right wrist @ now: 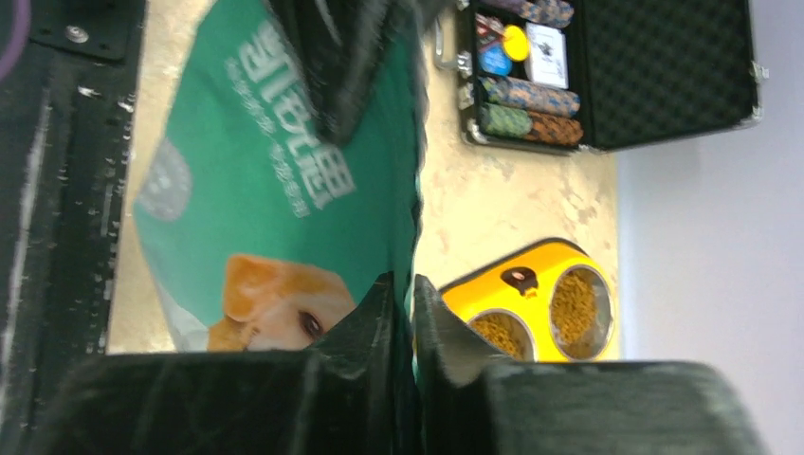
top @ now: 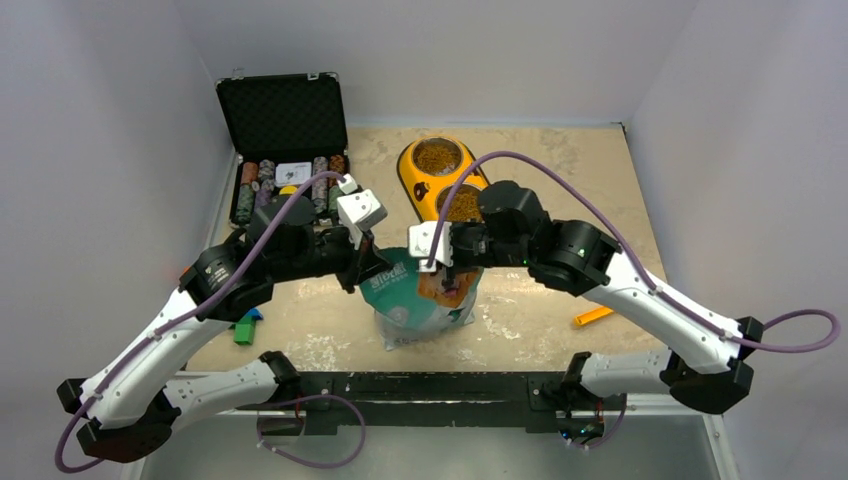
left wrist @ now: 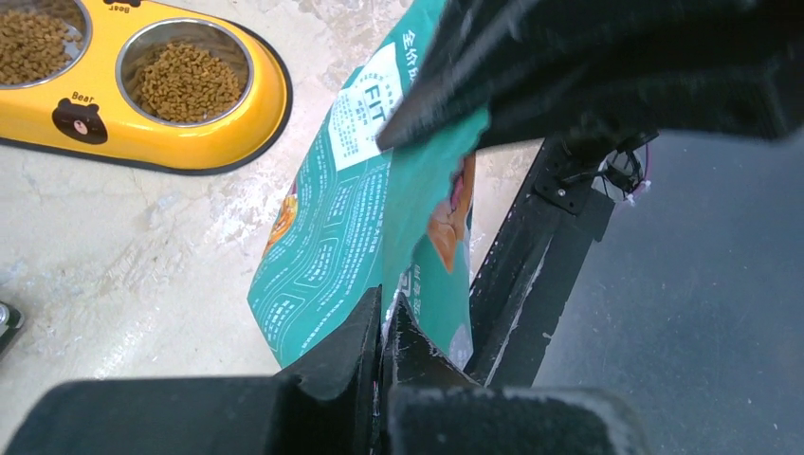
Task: Serve the pet food
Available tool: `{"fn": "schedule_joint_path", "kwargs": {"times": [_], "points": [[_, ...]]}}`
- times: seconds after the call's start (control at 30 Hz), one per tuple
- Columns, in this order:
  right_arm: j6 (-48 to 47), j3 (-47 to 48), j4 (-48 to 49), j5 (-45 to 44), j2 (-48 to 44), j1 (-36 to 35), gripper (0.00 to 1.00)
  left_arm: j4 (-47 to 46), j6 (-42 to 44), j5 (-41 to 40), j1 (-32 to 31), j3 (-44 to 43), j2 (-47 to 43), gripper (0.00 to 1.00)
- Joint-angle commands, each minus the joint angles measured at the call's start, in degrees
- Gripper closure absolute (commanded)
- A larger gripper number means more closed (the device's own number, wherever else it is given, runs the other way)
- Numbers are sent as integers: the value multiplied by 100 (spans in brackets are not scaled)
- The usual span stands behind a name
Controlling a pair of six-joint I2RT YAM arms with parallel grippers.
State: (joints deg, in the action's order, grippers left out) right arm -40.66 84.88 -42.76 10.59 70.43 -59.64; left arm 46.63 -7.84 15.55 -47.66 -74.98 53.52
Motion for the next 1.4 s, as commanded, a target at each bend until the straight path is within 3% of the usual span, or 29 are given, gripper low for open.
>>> {"fn": "schedule_joint_path", "kwargs": {"times": [0.0,0.07,0.1,0.13,0.17,0.4,0.47,0.5,0.63,0.7,0.9,0.97,1.0,1.07,1.2,1.27,1.33,1.37], "points": [[-164,-308,241,-636,-603,643,82,34,91,114,28,-55,-524,100],[-318,-375,180,-829,-585,678,83,13,66,172,29,-48,-554,100],[-391,-333,67,-957,-516,689,87,21,63,171,29,-58,-561,100],[-445,-301,-41,-1038,-423,697,98,44,63,157,29,-75,-573,100],[-472,-261,-129,-1209,-372,711,100,54,67,139,29,-85,-589,100],[-193,-157,52,-1106,-525,843,100,291,38,3,29,-136,-671,100],[-112,-288,269,-1150,-581,857,82,267,-10,-49,29,-79,-750,100],[-109,-357,351,-1158,-597,857,80,264,-23,-58,29,-60,-787,100],[-71,-310,307,-1698,-441,856,85,347,-25,-53,29,-106,-817,100],[-130,-269,261,-1784,-446,870,100,420,-16,-38,29,-151,-815,100],[-4,-178,203,-1796,-572,1057,100,601,8,-222,29,-128,-896,100],[95,-323,511,-1574,-800,1104,90,642,11,-265,29,-113,-919,100],[148,-384,609,-1518,-843,1109,89,632,6,-263,29,-94,-932,100],[198,-228,259,-1528,-727,1107,100,611,-23,-255,29,-58,-955,100],[121,-322,271,-1739,-713,1112,100,599,-72,-358,29,-30,-1011,100],[97,-487,584,-1877,-852,1110,86,589,-78,-398,29,-27,-1040,100],[34,-396,441,-1942,-800,1120,99,596,-94,-447,29,-36,-1066,100],[39,-328,308,-2023,-716,1129,100,603,-102,-466,29,-39,-1071,100]]}}
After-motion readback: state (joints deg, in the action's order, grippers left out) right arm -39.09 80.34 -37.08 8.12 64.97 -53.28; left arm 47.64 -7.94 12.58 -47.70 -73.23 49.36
